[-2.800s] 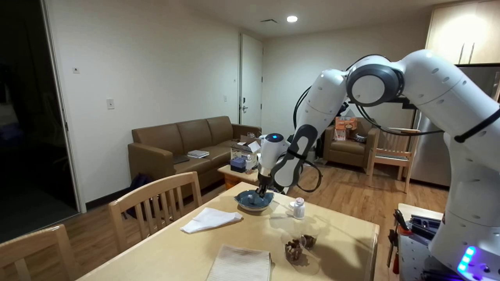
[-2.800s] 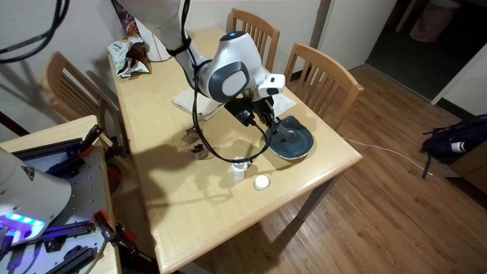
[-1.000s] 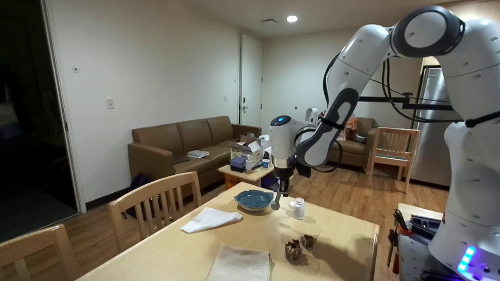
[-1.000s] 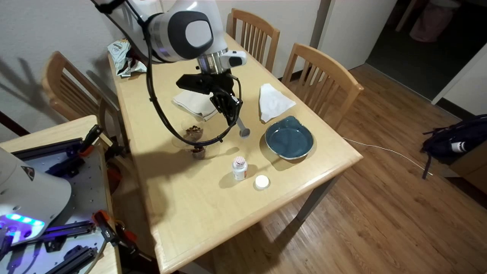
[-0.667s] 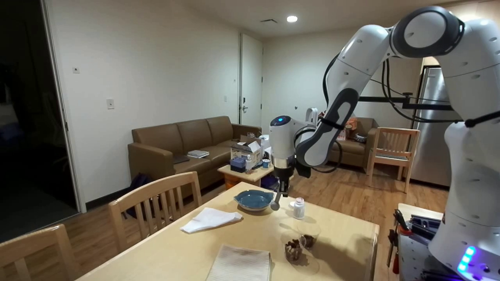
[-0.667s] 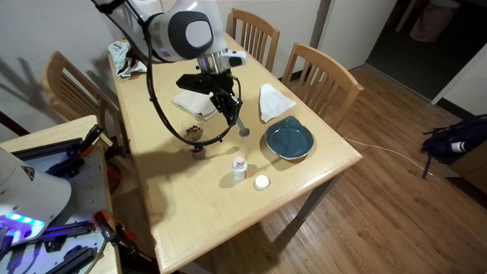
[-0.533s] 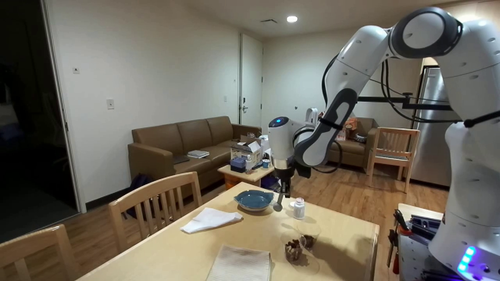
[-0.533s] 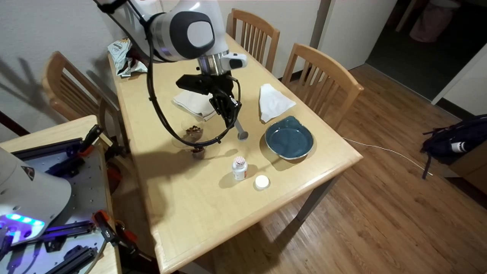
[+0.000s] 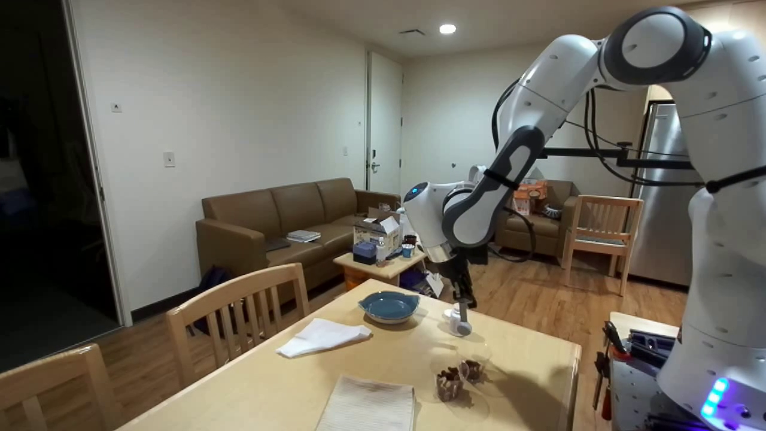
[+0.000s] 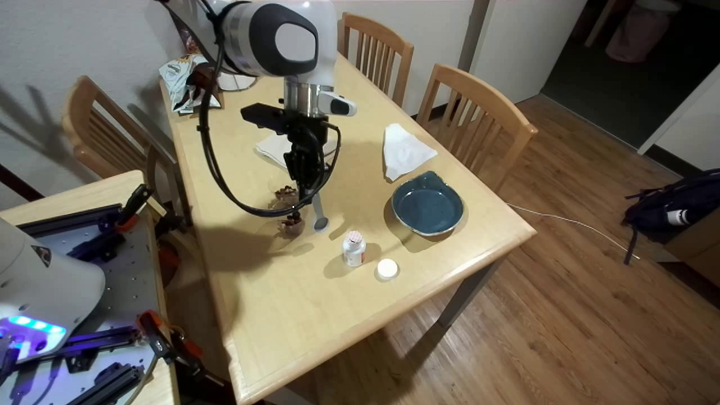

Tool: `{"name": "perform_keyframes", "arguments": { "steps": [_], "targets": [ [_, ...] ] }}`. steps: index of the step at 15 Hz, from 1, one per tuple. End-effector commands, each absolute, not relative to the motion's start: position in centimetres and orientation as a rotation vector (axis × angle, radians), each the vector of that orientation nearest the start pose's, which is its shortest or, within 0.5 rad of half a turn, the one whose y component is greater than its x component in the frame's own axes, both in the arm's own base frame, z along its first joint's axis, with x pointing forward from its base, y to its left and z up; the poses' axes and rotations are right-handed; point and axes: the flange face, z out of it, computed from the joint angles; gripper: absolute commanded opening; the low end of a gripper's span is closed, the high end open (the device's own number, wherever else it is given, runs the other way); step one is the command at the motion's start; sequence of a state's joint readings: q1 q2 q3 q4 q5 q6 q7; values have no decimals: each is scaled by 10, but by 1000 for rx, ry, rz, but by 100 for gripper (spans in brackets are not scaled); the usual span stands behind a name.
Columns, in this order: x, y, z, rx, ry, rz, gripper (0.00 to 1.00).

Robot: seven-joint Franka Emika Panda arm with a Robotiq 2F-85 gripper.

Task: Take the spoon from the bowl and put it in the cup, then move the two cups slightly forward

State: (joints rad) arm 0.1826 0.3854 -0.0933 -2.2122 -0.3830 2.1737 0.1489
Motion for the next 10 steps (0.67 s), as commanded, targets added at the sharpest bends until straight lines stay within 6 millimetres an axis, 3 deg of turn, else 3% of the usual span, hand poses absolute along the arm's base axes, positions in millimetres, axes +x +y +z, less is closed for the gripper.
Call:
{"name": "perform_keyframes", "arguments": {
  "steps": [1, 6, 10],
  "targets": [
    [492, 38, 197, -3355, -441, 701, 5],
    [482, 63, 217, -3314, -508, 753, 5],
    [470, 70, 225, -3260, -507, 848, 5]
  ]
}}
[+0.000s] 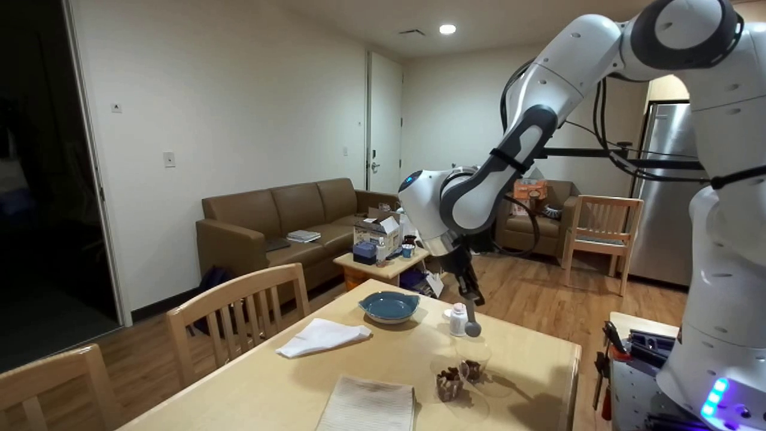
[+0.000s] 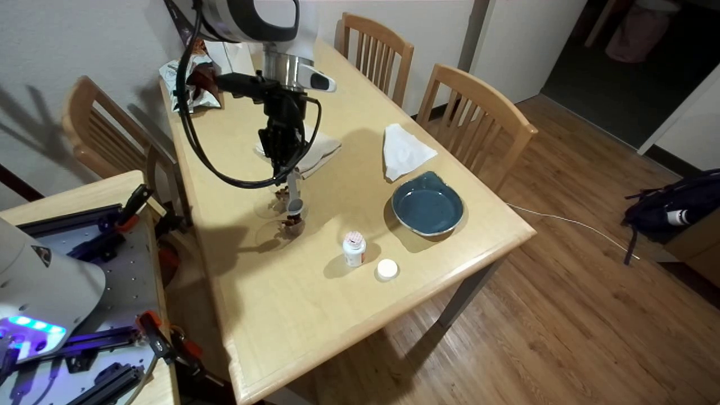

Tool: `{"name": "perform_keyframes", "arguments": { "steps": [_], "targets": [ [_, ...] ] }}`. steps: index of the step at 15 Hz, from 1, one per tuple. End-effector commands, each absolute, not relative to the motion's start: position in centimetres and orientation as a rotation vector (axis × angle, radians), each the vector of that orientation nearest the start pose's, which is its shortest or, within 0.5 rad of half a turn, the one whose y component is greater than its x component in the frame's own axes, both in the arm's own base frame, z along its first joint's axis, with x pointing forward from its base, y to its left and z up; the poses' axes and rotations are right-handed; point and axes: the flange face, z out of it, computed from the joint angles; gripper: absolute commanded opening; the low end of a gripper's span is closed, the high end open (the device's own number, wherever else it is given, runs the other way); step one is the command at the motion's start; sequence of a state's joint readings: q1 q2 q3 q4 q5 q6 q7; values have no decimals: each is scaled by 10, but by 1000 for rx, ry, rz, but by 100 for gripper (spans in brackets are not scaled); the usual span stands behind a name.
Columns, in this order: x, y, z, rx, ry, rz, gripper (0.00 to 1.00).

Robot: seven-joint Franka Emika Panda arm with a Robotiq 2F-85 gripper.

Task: Take the spoon from the bowl and put it in the cup, then move the two cups slightly forward

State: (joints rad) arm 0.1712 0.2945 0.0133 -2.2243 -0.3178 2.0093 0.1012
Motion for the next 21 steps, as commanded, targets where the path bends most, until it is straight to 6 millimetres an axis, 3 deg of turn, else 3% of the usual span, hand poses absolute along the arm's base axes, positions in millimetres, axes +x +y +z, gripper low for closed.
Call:
{"name": "perform_keyframes", "arguments": {
  "steps": [1, 9, 17, 21],
  "targets": [
    [468, 70, 223, -3234, -513, 876, 5],
    [472, 47, 196, -3104, -597, 858, 5],
    [479, 56, 170, -2977, -773, 834, 5],
    [482, 59, 162, -2976, -779, 825, 5]
  ]
}}
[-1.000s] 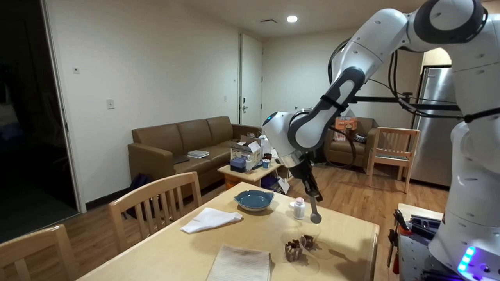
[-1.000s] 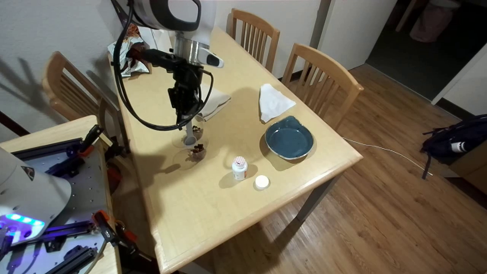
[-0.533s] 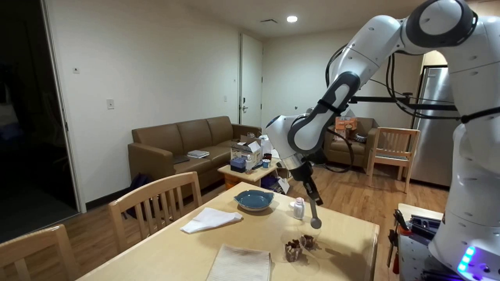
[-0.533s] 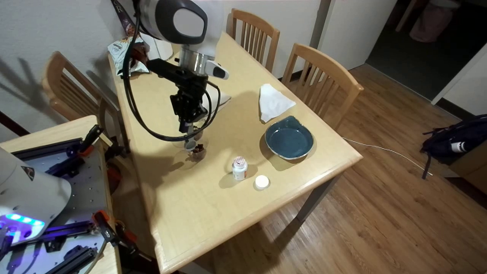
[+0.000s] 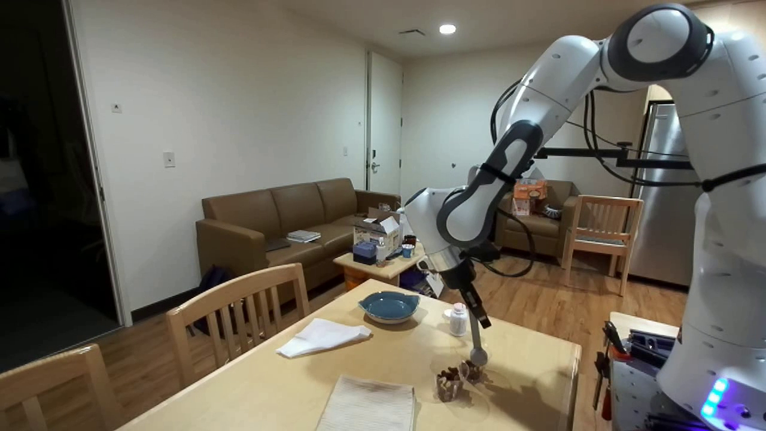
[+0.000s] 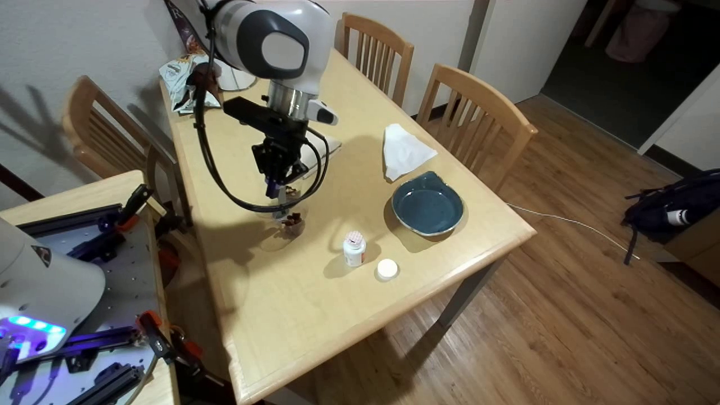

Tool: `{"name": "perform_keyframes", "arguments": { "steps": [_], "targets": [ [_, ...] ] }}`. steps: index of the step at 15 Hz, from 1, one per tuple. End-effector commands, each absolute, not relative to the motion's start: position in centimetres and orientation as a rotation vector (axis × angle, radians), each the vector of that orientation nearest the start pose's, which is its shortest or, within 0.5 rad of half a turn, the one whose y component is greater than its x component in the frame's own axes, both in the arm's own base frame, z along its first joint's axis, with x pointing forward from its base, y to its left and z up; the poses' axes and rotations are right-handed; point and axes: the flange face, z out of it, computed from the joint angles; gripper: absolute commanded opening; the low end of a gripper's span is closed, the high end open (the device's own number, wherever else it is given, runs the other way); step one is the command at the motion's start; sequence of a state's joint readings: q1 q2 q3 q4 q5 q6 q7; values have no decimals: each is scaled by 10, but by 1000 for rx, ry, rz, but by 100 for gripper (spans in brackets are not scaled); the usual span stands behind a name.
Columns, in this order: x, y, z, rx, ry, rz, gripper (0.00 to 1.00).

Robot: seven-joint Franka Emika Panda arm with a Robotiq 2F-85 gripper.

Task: Take the spoon from the bowl and put it in the cup, then move the two cups slightly forward

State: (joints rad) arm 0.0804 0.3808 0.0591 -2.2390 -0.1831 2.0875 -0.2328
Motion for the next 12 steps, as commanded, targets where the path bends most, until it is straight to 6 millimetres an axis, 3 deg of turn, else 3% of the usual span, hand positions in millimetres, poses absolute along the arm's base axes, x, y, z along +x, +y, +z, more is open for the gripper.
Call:
{"name": "perform_keyframes", "arguments": {
  "steps": [1, 7, 8, 9, 12],
  "targets": [
    [483, 58, 160, -2973, -775, 829, 5],
    [490, 53, 155, -3009, -717, 791, 5],
    [490, 51, 155, -3017, -691, 785, 30],
    [490, 50, 155, -3020, -697, 782, 31],
    [490, 47, 157, -3041, -655, 746, 48]
  ]
}}
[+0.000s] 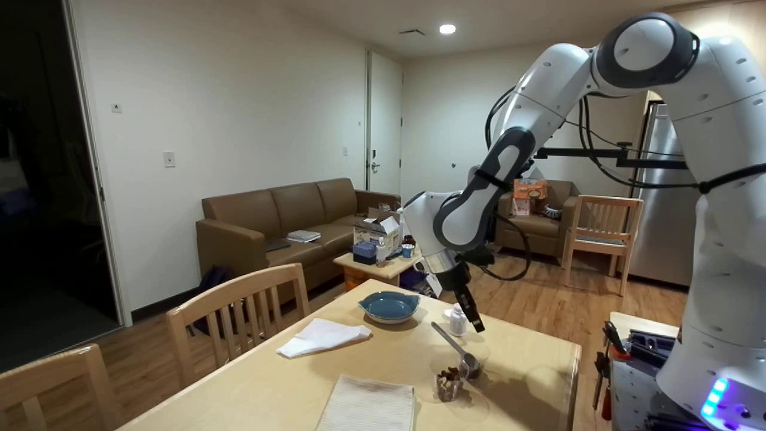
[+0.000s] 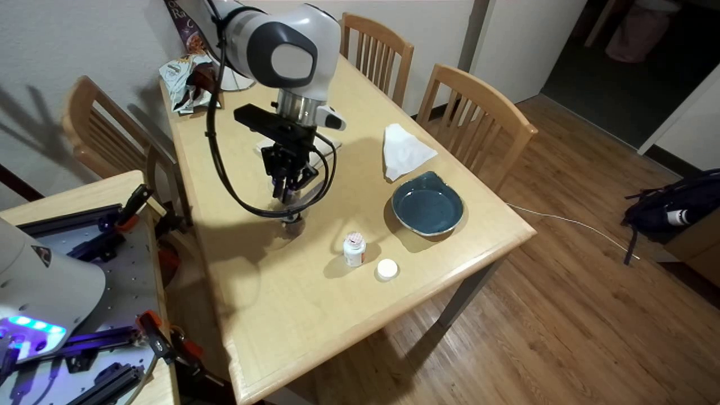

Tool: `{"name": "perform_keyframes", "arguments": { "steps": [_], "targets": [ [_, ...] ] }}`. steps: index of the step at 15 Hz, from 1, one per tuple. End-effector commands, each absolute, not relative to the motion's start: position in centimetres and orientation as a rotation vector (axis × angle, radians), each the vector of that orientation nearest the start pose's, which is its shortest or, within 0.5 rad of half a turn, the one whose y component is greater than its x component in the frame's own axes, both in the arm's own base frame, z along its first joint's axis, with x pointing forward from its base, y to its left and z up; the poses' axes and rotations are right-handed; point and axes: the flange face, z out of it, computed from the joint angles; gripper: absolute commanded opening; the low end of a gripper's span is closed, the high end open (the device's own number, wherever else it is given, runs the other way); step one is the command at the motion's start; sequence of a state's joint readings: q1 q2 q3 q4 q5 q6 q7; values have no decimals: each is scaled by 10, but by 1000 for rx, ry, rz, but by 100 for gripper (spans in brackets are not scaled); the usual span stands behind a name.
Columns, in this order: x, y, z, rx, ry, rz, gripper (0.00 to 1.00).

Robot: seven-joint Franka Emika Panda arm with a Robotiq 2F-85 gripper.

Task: Take the spoon from the bowl and put it in the cup, then move the two cups slightly forward

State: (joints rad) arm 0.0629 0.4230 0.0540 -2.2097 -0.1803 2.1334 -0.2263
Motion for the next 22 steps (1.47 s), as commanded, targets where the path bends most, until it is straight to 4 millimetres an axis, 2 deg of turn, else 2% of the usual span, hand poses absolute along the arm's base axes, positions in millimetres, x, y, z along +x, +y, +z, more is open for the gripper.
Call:
{"name": "perform_keyframes", "arguments": {
  "steps": [1, 5, 8, 14, 17, 19, 22],
  "targets": [
    [490, 45, 159, -3050, -647, 742, 56],
    [487, 35, 166, -3094, -575, 686, 80],
    [484, 23, 161, -3144, -528, 619, 98],
    [479, 6, 130, -3167, -475, 462, 100],
    [476, 6, 122, -3182, -446, 388, 96],
    [475, 4, 117, -3199, -405, 319, 100],
    [474, 0, 109, -3217, -341, 244, 100]
  ]
}}
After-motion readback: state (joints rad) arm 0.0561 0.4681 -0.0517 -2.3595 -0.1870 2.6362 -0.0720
